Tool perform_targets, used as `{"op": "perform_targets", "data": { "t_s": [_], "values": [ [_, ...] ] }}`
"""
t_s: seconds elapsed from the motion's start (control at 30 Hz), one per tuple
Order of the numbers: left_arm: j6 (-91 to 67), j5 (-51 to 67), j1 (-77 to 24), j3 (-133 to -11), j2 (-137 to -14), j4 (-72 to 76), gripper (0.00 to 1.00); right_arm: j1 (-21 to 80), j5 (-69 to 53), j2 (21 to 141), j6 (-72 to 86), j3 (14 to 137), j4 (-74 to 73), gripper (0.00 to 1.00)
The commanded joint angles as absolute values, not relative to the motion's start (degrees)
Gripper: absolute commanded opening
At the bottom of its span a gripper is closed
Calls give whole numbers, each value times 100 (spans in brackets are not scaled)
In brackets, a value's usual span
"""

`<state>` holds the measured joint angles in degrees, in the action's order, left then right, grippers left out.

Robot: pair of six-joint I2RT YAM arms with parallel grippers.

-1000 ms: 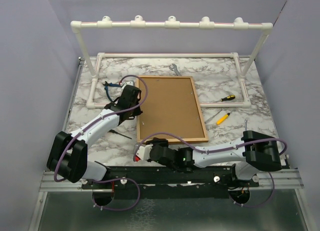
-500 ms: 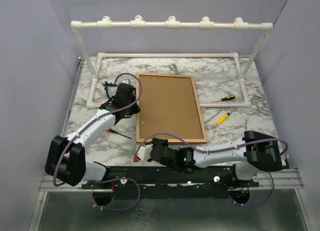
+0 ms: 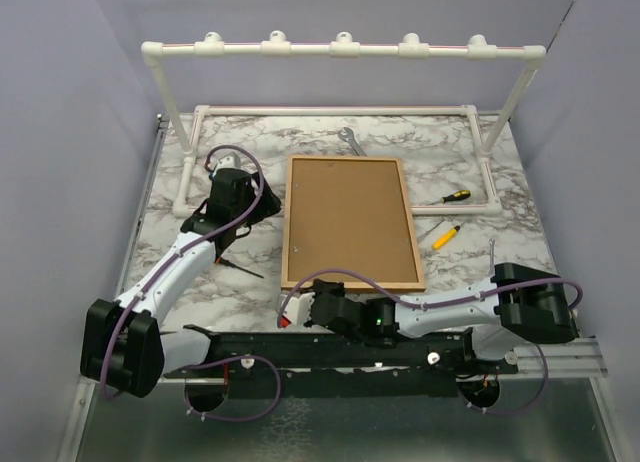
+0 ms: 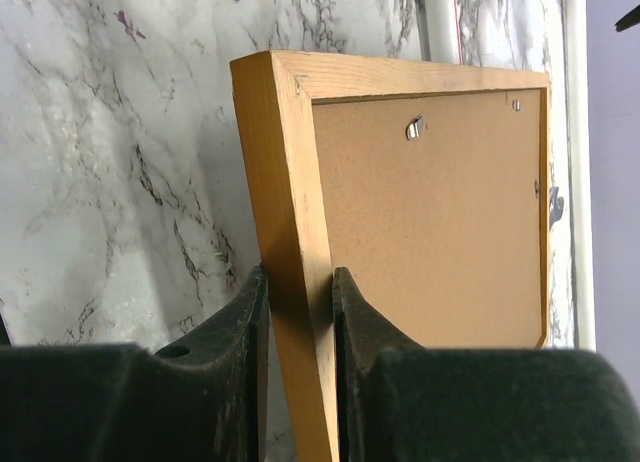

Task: Take the photo out of the frame

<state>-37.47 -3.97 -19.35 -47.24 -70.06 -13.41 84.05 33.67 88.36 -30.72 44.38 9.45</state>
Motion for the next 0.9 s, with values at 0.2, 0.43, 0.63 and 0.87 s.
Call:
{"op": "perform_targets", "data": {
  "t_s": [0.2,0.43,0.63,0.87],
  "values": [
    [-4481,1426,-1047,-3769,-7159,9,86,8455,3483,8361,-2769,4218,1572,1],
    [-5123,2689,-991,-3260,-7620,1524,86,8455,3455,8288,-2786,4176,1543,1],
    [-5371,2926,-984,-3073,-7707,1970,86,8455,3424,8313,-2795,4229,1528,1],
    [-5634,3110,-987,-2881,-8042,2368,74,8455,3418,8278,-2813,4289,1474,1]
  ]
}}
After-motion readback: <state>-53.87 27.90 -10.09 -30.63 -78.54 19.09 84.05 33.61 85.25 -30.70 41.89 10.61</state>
